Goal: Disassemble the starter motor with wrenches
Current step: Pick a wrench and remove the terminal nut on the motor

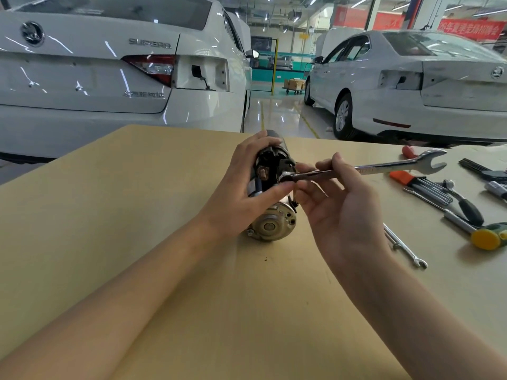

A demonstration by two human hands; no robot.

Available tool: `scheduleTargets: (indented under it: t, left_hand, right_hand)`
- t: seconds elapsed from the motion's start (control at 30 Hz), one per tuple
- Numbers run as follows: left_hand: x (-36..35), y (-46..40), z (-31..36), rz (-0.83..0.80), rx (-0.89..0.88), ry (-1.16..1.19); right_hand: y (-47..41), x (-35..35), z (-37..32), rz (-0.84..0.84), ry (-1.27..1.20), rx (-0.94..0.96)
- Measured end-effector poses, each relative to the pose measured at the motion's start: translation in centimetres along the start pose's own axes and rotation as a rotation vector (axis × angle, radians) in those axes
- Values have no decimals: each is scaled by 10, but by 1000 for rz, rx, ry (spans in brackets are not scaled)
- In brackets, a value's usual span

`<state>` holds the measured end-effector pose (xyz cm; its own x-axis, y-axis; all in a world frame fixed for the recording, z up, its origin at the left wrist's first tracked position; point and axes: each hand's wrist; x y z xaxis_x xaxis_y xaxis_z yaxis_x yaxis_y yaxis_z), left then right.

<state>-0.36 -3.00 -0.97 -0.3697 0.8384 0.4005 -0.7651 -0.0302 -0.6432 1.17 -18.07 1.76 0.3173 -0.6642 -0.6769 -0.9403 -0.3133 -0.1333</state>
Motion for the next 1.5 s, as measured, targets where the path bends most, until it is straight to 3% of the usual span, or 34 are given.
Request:
scheduleTargets:
  t: [0.13, 0.23, 0.57, 0.63, 0.7, 0.77, 0.9, 1.03, 1.17, 1.5]
  left_hand:
    - [0, 0, -2, 2, -16, 11]
    - [-1, -1, -4, 6, -7, 16]
    - [-4, -3, 3, -11, 60, 91]
    - [-6, -3, 2, -54, 128, 23]
    - [-6, -1, 2, -88, 147, -28]
    - [-4, 0, 2, -20, 76, 80]
    - [0, 3, 4, -6, 38, 62]
    - [-2, 2, 2, 3, 35, 70]
    - [-1, 2, 3, 19, 18, 46]
    - [-1, 1, 0, 31, 13, 34]
  right_hand:
    - [3, -1, 0, -6, 102, 73]
    - [1, -7, -1, -70, 343, 259]
    - [-4, -45, -4, -521, 1812, 746]
    - [-3, -41, -2, -631, 1930, 933]
    - [0, -32, -1, -658, 1781, 1040]
    - [2, -19, 4, -503, 1431, 998]
    - [5, -10, 5, -155, 558, 603]
    - [1, -2, -1, -25, 143, 193]
    - [-4, 0, 1, 21, -39, 10]
    - [0, 1, 3, 4, 53, 15]
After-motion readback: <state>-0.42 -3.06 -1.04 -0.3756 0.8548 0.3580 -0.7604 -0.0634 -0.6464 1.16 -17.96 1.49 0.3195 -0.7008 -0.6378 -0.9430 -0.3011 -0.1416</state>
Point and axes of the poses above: each hand's wrist, its own y-axis away from the middle knuckle, its own x-axis out of the back of the hand, z = x × y, and after that the axes turned 1 degree about -z, right-handed
